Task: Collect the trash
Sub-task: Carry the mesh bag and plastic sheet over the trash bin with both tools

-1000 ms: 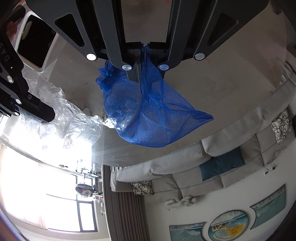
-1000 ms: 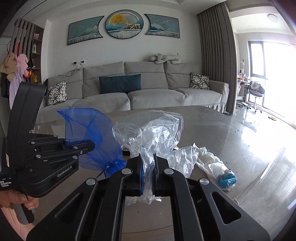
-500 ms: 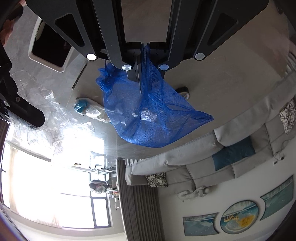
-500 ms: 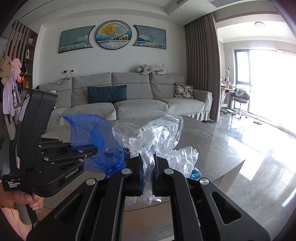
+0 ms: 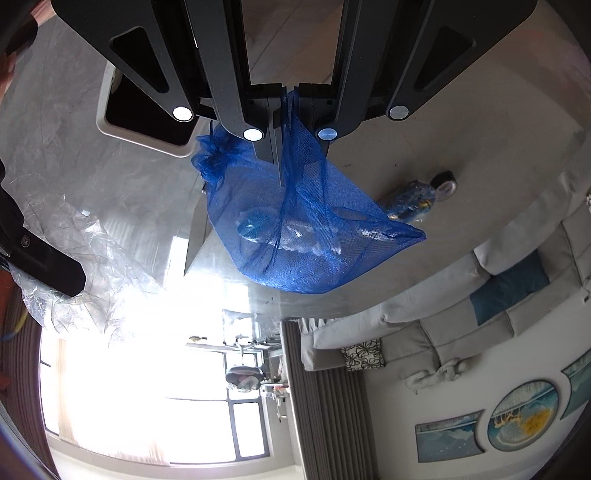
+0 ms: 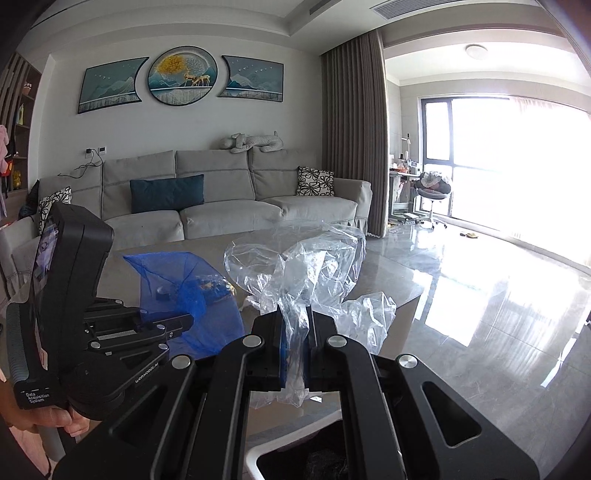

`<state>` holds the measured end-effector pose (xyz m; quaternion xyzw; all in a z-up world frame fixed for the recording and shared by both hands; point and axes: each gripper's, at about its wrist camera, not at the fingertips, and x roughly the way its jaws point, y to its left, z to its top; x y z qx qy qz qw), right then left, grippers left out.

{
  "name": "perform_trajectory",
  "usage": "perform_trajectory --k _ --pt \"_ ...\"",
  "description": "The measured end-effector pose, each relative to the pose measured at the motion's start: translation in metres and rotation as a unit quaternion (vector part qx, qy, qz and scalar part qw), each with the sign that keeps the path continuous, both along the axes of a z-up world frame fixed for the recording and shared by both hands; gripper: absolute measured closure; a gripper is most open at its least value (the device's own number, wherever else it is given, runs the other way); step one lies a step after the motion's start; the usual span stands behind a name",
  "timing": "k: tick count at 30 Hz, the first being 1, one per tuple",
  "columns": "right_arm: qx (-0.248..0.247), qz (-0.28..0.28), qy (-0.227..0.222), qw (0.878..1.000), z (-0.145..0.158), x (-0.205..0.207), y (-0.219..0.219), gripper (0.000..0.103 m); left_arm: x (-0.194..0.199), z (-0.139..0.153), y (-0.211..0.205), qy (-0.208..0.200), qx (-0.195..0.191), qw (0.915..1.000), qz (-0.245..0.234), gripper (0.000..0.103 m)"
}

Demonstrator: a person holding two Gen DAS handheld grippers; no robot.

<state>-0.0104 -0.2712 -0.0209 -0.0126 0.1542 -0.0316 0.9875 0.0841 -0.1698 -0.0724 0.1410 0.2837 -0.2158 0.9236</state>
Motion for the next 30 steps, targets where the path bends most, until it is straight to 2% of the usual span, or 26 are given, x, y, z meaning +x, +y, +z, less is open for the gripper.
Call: perform_trajectory --k 10,20,30 --pt "-0.012 -0.043 0.022 0.999 -0.020 -0.033 -0.027 0.097 -0.026 -0.029 -0.048 0.029 0.019 0.9976 -0.060 0.100" --pt "0.003 -0.060 0.062 0.996 -0.044 -0.035 -0.049 0.097 -0.029 -0.051 -0.085 0.045 0.029 0.9940 -0.095 0.100" --pt "0.006 -0.073 0.121 0.990 -0.083 -0.020 -0.063 0.097 -0.029 -0.103 -0.117 0.080 0.042 0.9892 -0.115 0.100"
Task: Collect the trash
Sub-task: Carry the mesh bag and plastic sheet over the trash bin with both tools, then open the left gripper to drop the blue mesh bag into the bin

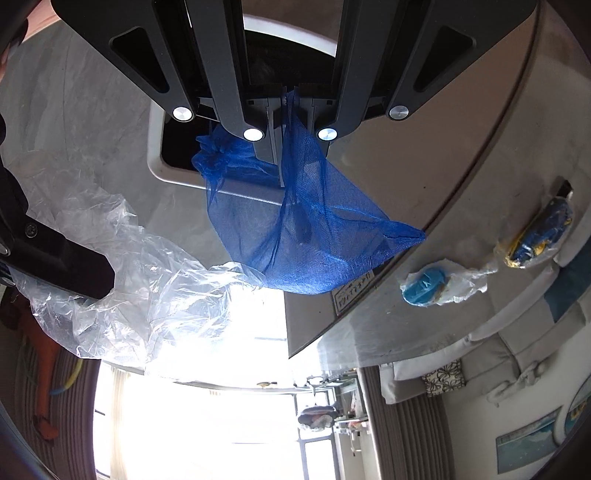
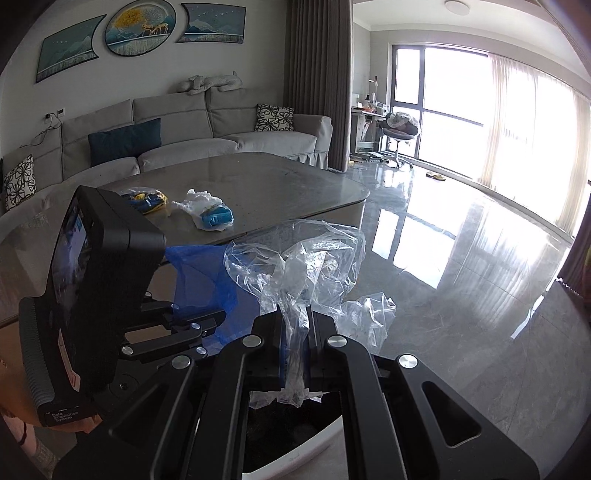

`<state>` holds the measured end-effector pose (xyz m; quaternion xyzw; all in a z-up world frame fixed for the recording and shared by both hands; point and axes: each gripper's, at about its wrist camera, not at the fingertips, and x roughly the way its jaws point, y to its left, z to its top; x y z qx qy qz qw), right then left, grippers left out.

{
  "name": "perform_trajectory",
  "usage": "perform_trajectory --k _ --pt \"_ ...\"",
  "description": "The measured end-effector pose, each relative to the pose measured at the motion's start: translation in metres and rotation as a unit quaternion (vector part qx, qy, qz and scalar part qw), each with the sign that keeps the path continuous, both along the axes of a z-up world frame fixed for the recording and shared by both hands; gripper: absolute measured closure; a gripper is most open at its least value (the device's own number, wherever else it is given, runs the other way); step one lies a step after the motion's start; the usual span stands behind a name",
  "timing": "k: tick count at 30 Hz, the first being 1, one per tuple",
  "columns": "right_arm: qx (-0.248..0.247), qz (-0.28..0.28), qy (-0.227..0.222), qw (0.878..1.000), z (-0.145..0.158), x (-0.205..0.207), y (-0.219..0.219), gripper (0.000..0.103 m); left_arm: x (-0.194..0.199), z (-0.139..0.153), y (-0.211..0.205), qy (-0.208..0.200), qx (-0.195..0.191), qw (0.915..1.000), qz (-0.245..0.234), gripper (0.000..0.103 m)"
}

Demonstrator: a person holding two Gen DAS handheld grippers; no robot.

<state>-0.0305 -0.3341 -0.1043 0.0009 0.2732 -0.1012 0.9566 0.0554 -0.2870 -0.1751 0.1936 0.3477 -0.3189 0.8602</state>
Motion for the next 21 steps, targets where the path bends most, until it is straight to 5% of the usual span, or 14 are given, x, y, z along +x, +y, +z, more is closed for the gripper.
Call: perform_trajectory --k 21 --pt "0.010 -0.004 0.086 0.996 -0.063 0.042 -0.026 0.096 0.024 -0.071 -0.011 0.050 0.032 0.9979 0.026 0.100"
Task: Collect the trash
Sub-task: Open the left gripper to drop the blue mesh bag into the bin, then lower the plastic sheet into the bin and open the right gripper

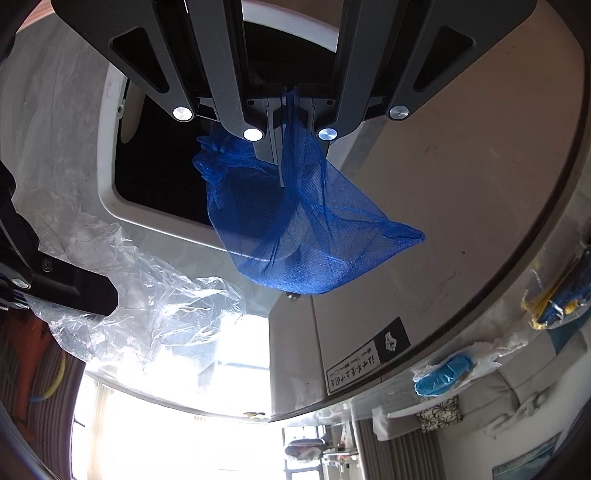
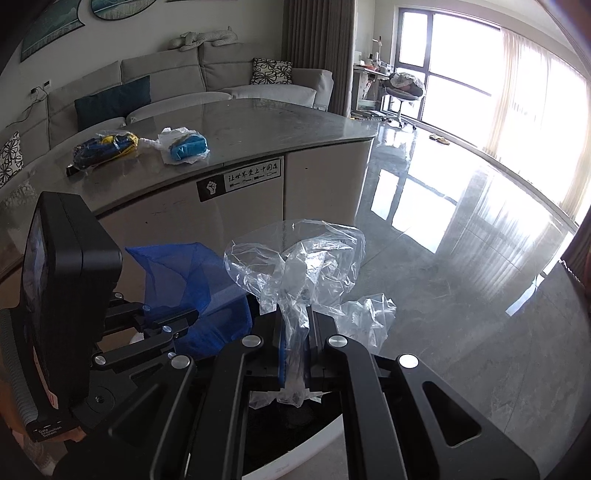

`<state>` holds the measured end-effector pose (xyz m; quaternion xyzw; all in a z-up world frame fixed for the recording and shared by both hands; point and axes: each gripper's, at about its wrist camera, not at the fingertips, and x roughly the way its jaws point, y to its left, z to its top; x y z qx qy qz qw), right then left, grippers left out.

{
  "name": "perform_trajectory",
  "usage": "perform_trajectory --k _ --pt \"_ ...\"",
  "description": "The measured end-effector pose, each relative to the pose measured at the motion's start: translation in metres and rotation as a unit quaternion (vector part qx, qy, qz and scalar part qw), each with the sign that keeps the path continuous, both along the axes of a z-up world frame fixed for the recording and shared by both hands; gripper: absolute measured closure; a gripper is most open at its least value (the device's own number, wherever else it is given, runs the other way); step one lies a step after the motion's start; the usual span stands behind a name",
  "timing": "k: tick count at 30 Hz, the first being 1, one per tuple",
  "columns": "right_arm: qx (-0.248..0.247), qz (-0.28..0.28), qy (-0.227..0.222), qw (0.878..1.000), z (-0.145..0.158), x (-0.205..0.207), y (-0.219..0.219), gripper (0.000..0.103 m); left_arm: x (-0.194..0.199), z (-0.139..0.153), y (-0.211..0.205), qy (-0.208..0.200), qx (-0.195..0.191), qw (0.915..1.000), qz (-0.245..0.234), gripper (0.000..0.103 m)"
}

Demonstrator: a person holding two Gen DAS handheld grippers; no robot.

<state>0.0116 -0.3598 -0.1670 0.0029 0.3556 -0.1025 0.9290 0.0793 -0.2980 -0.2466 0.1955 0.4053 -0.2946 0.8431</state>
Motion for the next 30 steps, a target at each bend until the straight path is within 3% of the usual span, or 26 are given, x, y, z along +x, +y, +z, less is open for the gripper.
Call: perform_trajectory --k 4,6,7,8,10,13,16,30 --pt "0.000 0.001 0.001 1.000 0.000 -0.001 -0.001 0.096 0.000 -0.011 -0.009 0.015 0.005 0.9998 -0.011 0.100" --pt "-0.001 0.001 0.003 1.000 0.000 0.000 -0.001 0.096 0.002 -0.020 -0.018 0.044 0.014 0.9984 -0.034 0.086" --pt "-0.002 0.000 0.005 1.000 -0.001 0.000 -0.002 0.096 0.003 -0.026 -0.024 0.055 0.034 0.9971 -0.040 0.049" --pt "-0.002 0.001 0.007 1.000 -0.002 0.001 -0.003 0.096 0.003 -0.032 -0.029 0.053 0.060 0.9962 -0.035 0.002" --pt "-0.006 -0.001 0.013 1.000 -0.004 0.001 -0.003 0.096 0.000 -0.040 -0.034 0.035 0.087 0.9951 -0.033 0.004" --pt "-0.006 -0.001 0.018 1.000 -0.006 0.003 -0.003 0.096 0.003 -0.046 -0.035 0.044 0.100 0.9934 -0.036 0.004" --pt "-0.007 0.000 0.016 1.000 -0.005 0.003 -0.003 0.096 0.005 -0.042 -0.034 0.034 0.094 0.9944 -0.035 0.004" --pt "0.006 0.009 0.010 1.000 0.000 0.008 0.003 0.096 0.009 0.049 0.025 -0.058 0.019 0.9979 0.022 0.004"
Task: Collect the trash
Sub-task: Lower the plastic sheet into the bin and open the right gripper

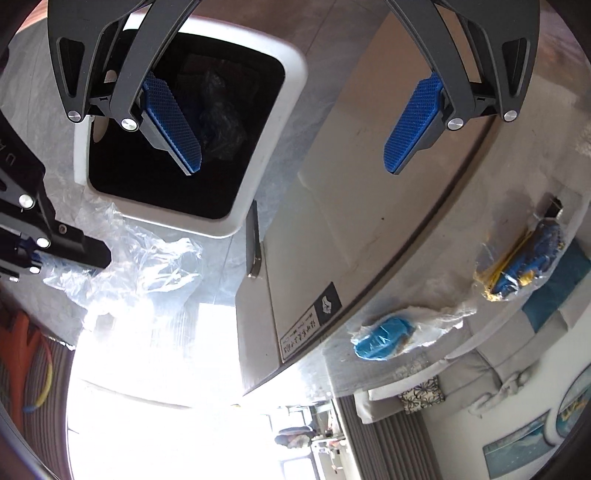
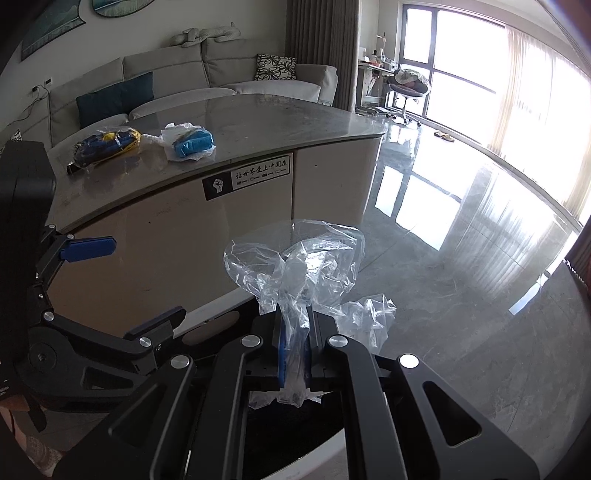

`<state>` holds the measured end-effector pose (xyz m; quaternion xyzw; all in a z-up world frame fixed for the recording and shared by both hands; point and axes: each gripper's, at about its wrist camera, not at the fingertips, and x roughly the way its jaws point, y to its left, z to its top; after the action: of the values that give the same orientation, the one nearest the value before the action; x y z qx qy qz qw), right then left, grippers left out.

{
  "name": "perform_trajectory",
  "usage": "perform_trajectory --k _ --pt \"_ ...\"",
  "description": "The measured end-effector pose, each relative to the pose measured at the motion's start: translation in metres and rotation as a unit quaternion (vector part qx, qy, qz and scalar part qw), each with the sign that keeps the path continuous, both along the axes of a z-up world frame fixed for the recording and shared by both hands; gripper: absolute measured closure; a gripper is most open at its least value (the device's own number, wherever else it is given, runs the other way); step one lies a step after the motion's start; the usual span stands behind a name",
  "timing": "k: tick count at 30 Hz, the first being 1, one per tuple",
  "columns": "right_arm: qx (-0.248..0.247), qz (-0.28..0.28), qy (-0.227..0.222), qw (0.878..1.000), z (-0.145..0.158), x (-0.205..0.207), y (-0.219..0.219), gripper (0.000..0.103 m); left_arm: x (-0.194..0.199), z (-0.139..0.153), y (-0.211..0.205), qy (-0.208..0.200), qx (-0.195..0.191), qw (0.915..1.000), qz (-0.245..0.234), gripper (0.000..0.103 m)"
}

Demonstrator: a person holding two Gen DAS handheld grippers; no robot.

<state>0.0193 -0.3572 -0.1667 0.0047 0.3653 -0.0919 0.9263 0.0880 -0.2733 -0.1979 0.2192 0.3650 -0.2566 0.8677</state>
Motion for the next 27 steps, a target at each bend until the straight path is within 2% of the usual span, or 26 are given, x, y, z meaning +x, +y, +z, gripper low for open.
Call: perform_trajectory --k 5,10,27 --pt "-0.004 0.011 0.010 1.000 -0.007 0.004 0.010 0.096 0.000 0.023 0.013 -0.021 -0.011 0.9997 0.009 0.004" --pt "0.010 0.036 0.022 0.999 -0.019 0.006 0.015 0.095 0.004 0.029 0.018 -0.027 -0.013 0.9994 0.015 0.004" --pt "0.002 0.082 0.107 0.991 -0.076 0.026 0.029 0.093 0.010 0.016 0.016 -0.025 -0.003 0.9994 0.023 0.004"
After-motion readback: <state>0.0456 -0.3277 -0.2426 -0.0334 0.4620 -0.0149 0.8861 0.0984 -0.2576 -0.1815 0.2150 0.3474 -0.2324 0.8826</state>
